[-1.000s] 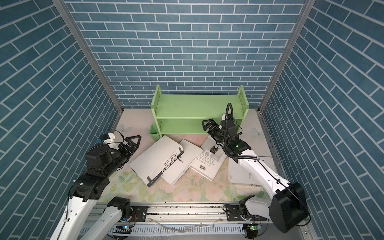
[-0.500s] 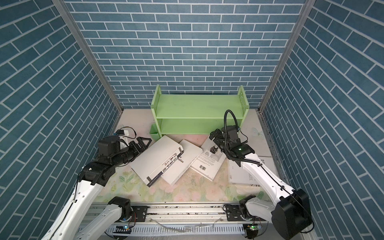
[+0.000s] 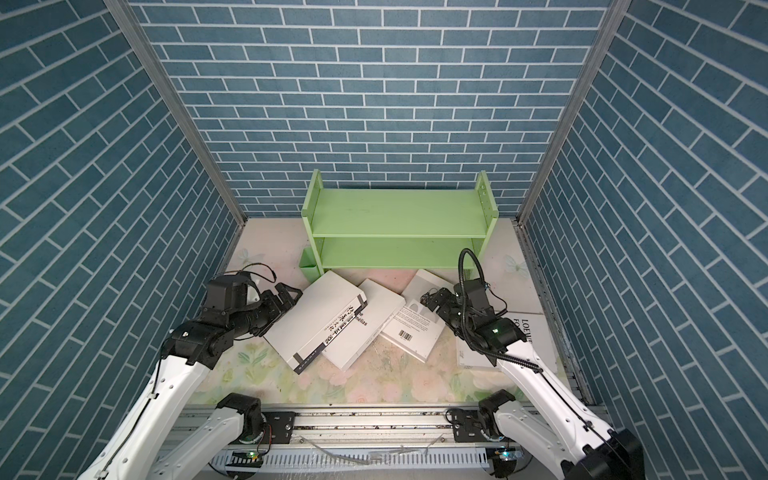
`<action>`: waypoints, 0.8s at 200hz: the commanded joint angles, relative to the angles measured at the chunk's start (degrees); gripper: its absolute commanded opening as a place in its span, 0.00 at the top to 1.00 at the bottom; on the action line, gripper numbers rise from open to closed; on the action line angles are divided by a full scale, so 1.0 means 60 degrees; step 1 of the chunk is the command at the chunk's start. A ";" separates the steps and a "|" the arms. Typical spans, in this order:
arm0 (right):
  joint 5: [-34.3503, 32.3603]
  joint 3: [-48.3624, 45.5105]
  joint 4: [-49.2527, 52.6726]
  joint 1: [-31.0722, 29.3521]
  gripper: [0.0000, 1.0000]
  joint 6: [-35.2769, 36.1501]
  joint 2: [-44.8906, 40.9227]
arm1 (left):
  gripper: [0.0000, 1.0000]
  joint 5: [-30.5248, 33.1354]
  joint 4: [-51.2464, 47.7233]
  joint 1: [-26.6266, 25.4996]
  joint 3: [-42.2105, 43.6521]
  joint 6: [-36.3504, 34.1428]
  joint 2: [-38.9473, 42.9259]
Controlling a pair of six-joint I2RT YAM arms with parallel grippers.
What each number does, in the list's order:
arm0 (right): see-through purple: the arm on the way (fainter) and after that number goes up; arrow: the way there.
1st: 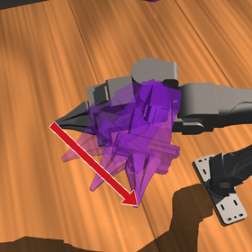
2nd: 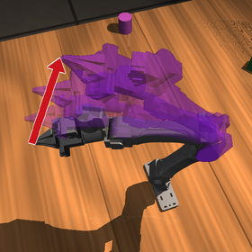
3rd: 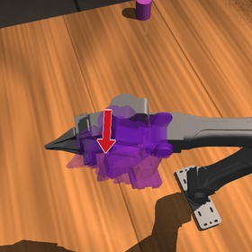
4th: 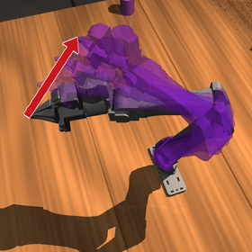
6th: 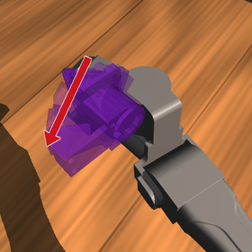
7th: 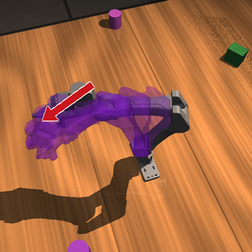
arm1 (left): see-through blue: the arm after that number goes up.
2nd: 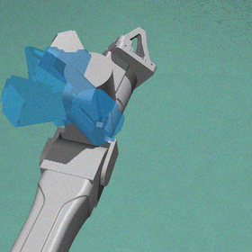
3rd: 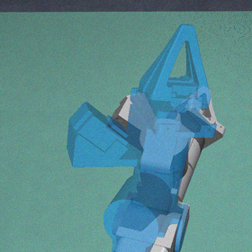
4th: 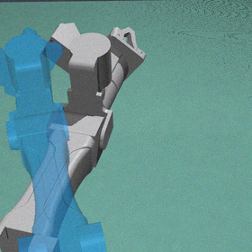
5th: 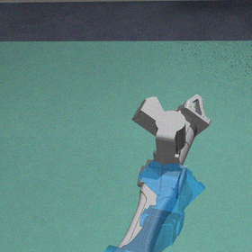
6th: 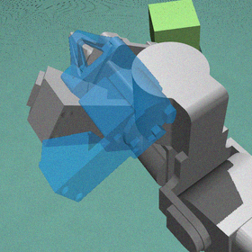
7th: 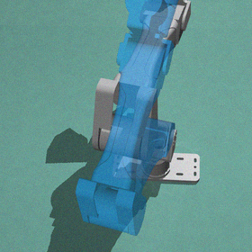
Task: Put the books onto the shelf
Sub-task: 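Reach the right gripper to the black-spined book while the left moves over the file, then close the right gripper on the black-spined white book's edge near the shelf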
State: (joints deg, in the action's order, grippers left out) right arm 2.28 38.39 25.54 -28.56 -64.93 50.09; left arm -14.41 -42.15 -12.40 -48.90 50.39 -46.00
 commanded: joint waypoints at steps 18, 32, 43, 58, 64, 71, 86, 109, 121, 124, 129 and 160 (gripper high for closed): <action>0.0820 -0.0098 -0.0043 -0.0038 0.06 0.0269 -0.0619 | 0.00 0.0535 -0.2700 -0.0005 -0.0123 0.0614 0.0834; 0.1077 0.0036 -0.0263 -0.0102 0.06 0.0450 -0.0362 | 0.00 0.0733 -0.3028 -0.0001 0.0069 0.0852 0.1349; 0.1306 0.0132 -0.0650 -0.0225 0.06 0.0622 -0.0076 | 0.01 0.0911 -0.3391 0.0011 0.0120 0.0956 0.1667; 0.1511 0.0208 -0.1404 -0.0427 0.06 0.0974 0.0333 | 0.01 0.0960 -0.3764 0.0004 0.0180 0.1035 0.2042; 0.1556 0.0242 -0.1658 -0.0476 0.06 0.1063 0.0504 | 0.00 0.0905 -0.3810 0.0002 0.0231 0.1035 0.2095; 0.1606 0.0281 -0.2082 -0.0593 0.06 0.1193 0.0737 | 0.00 0.0828 -0.3842 0.0004 0.0287 0.1036 0.2121; 0.1641 0.0447 -0.2838 -0.0845 0.06 0.1290 0.1188 | 0.00 0.0660 -0.3825 0.0003 0.0423 0.1142 0.2122; 0.1517 0.0929 -0.3797 -0.1437 0.06 0.1662 0.2123 | 0.00 0.0347 -0.3468 0.0010 0.0801 0.1582 0.2157; 0.1493 0.1232 -0.4255 -0.1732 0.06 0.1945 0.2813 | 0.01 0.0242 -0.3125 0.0009 0.1065 0.1846 0.2237; 0.1470 0.1323 -0.4332 -0.1781 0.06 0.2032 0.2987 | 0.00 0.0235 -0.3067 0.0003 0.1122 0.1942 0.2260; 0.1466 0.1531 -0.4416 -0.1851 0.06 0.2122 0.3357 | 0.00 0.0210 -0.2959 0.0002 0.1250 0.2051 0.2300; 0.1473 0.2933 -0.4575 -0.2331 0.07 0.2654 0.5340 | 0.00 -0.0173 -0.1747 0.0002 0.2251 0.3448 0.2794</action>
State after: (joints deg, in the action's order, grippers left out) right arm 11.03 50.63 2.04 -40.60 -53.80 74.85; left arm -13.47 -58.59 -12.40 -39.03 64.12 -31.38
